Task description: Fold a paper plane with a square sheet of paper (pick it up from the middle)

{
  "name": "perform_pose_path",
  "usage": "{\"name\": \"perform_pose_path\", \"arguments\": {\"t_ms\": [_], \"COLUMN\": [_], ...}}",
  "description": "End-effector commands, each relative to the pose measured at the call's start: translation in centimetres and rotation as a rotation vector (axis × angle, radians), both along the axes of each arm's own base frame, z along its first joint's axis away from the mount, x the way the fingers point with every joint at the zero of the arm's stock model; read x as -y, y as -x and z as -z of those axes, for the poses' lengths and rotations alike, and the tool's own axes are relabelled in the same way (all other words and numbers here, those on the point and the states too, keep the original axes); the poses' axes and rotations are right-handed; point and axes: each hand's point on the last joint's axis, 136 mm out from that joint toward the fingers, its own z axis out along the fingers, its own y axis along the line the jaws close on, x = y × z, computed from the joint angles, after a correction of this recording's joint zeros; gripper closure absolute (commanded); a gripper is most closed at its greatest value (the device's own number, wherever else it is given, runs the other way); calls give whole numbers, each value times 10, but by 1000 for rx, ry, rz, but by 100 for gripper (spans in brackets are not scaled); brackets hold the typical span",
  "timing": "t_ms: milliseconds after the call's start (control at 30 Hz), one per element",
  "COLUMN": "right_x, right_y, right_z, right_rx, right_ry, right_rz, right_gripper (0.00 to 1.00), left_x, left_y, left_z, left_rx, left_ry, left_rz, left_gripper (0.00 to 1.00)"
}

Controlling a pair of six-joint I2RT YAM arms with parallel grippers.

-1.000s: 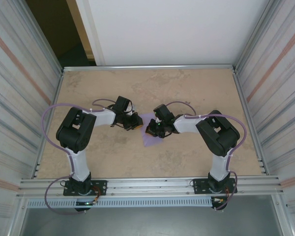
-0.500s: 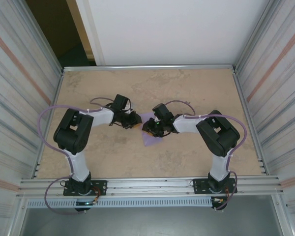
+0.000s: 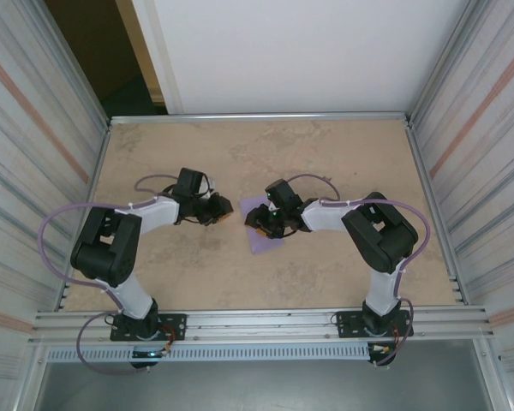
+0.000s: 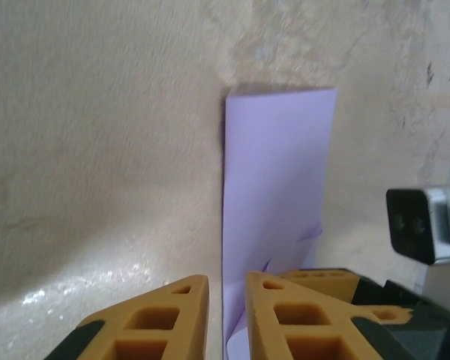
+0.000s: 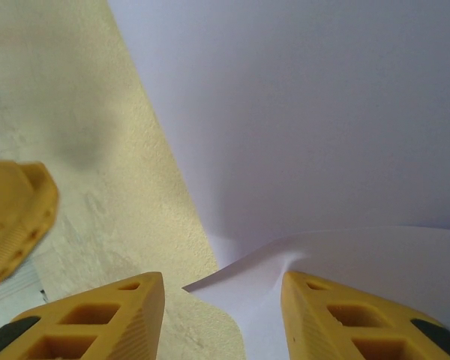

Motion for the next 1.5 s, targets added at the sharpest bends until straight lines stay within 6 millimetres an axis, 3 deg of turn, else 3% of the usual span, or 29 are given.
{"name": "perform_pose_path", "arguments": {"t_ms": [0, 133, 333, 700, 1133, 1467], "right_x": [20, 22, 26, 38, 36, 30], "right_y": [10, 12, 11, 16, 17, 12], "right_z": [22, 24, 29, 40, 41, 27], "right_rx": [-41, -40, -54, -86, -92, -51], "right_ry": [104, 109, 104, 173, 171, 126], "right_rz": [19, 15, 17, 27, 28, 16], "right_gripper": [53, 55, 75, 98, 100, 100], "left_x": [10, 12, 17, 56, 67, 65], "left_y": [7, 16, 23, 35, 35, 28], "left_z": [-17, -17, -13, -14, 10, 25], "left_rx": [50, 48, 46, 81, 35, 17], "left_ry": [54, 61, 66, 54, -36, -82], "left_rz": [29, 35, 41, 194, 246, 238], "left_gripper": [80, 82, 85, 91, 96, 97]}}
